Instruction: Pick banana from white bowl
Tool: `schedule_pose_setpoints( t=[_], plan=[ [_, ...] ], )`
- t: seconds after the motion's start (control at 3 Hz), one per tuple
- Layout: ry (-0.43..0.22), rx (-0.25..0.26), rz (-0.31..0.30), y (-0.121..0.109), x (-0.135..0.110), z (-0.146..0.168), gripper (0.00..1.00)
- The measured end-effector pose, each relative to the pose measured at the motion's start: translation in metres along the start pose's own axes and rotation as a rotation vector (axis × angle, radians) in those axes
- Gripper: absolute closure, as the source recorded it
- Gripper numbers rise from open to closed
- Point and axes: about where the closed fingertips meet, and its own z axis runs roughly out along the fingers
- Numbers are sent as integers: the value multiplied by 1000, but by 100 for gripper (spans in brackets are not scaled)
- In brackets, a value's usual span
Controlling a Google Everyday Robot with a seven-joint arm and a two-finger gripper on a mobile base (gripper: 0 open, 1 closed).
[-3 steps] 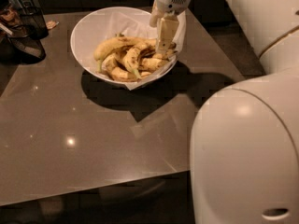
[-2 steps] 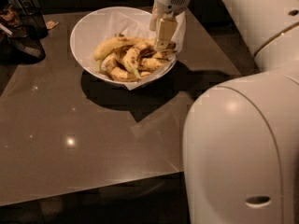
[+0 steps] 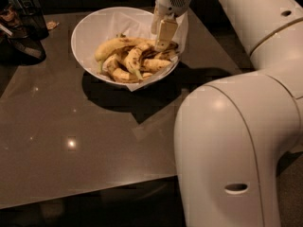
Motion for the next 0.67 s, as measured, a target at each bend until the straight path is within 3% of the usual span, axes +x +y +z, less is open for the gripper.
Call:
schedule_pose_setpoints(
  t=[0.67],
  plan=[
    [-1, -37, 13, -1, 5, 17, 49]
  ],
)
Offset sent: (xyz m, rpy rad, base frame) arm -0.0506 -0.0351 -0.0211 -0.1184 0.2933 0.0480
